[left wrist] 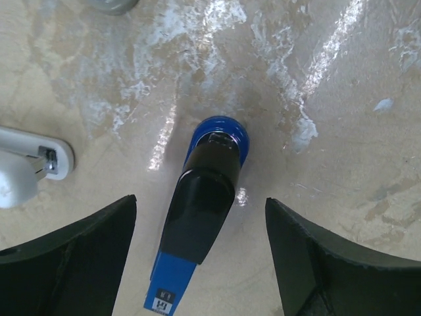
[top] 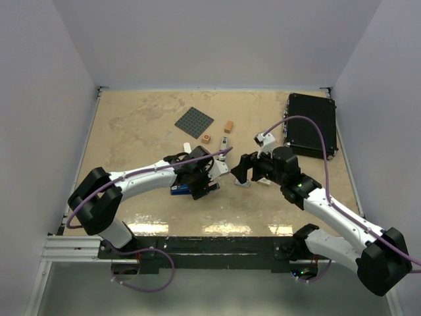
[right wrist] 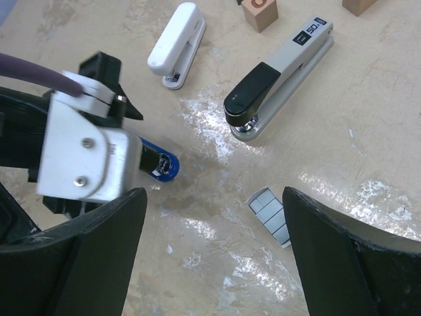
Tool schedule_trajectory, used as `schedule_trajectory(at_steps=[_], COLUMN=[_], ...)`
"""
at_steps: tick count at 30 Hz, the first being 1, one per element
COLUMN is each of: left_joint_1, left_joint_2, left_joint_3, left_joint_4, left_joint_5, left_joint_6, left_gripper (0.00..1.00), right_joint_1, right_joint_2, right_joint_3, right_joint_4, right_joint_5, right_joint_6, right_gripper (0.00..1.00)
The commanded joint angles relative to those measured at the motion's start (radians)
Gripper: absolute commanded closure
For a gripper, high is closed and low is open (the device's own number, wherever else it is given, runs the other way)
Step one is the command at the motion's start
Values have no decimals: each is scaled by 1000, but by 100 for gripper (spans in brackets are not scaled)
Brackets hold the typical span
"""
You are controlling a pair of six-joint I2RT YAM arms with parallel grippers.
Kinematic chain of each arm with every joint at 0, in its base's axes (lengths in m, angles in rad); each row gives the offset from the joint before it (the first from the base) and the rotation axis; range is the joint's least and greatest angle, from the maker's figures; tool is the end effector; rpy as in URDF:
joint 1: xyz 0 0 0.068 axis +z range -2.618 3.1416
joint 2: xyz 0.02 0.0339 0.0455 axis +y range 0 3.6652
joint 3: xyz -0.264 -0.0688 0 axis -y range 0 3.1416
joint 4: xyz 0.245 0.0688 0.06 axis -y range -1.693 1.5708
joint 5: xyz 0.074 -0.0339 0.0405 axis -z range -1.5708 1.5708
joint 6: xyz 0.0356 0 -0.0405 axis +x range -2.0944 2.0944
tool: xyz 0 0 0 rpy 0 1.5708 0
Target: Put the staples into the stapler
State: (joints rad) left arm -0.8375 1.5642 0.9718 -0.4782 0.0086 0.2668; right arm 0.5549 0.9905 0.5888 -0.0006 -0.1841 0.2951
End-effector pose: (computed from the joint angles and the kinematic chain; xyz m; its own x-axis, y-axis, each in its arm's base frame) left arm 0.2056 -0.2287 0.1943 -0.3699 0.8045 -0.4646 0.8742 0.4708 0.1192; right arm 0.1874 0.1238 0.2510 -0.5107 0.0198 -0.8595 -0.5358 0.7746 0.3362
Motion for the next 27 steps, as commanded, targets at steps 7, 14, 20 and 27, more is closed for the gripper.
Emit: schedule_trajectory(at_steps=[7,14,20,27], left_joint_1=[8,8,41,61], left_joint_2=[23,-136,-375,-515], left_joint_3=[38,-4,-68,-65], left_joint_4=[41,47,99,110], left_joint_5=[108,197,356,539], left_joint_6=[80,113,130,124], left_gripper=[60,100,100,100], right_joint_1=[5,8,48,92], right_joint_2=[-95,-127,-131,-80], right_joint_3=[-66,-107,-96,11], right_joint_4=[59,151,214,162], right_joint_5=[-23,-262,-446,-557], right_joint_6=[-27,-111,-195,-327], right_gripper=[10,10,13,16])
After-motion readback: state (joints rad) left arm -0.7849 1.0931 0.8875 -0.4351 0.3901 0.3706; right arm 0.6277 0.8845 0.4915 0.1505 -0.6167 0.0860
